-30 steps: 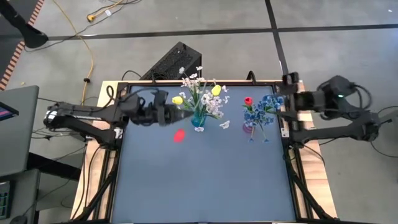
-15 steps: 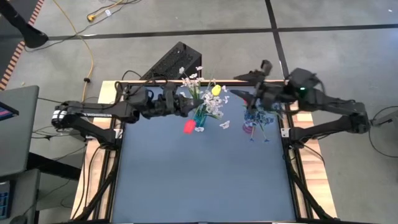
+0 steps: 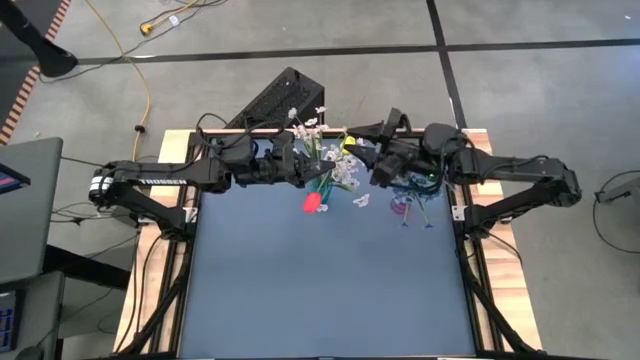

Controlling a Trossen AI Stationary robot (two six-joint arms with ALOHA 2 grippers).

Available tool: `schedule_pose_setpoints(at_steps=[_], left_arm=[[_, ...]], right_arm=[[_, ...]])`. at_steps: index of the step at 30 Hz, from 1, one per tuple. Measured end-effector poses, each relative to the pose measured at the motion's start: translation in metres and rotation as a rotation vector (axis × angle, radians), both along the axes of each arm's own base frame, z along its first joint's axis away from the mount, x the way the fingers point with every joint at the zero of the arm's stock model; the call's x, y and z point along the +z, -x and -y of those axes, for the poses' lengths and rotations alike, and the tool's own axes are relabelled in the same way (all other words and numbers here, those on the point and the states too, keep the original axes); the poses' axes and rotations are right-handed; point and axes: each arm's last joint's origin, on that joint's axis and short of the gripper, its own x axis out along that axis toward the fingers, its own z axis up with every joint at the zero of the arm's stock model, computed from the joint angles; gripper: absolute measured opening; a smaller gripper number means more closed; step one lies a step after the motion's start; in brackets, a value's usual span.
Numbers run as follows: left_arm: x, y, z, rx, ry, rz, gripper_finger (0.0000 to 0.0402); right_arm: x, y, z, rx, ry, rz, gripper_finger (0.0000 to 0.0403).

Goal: Sort flowers into vase by color
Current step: Put the red flower into the violet vase

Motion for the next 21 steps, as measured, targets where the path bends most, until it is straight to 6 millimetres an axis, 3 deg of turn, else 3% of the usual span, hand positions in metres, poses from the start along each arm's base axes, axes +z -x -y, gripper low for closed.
schedule_pose_setpoints(at_steps=[11, 21], left_arm=[[-0.001, 0.0, -0.001, 0.005, 0.005, -0.007, 0.0], [-0.004, 0.0, 0.0, 0.005, 0.016, -0.038, 0.0]], right_arm=[[-0.006, -0.012, -0.014, 0.03, 0.07, -0.027, 0.0177], [-0.014, -0.024, -0.022, 0.024, 0.101, -0.056, 0.0159]])
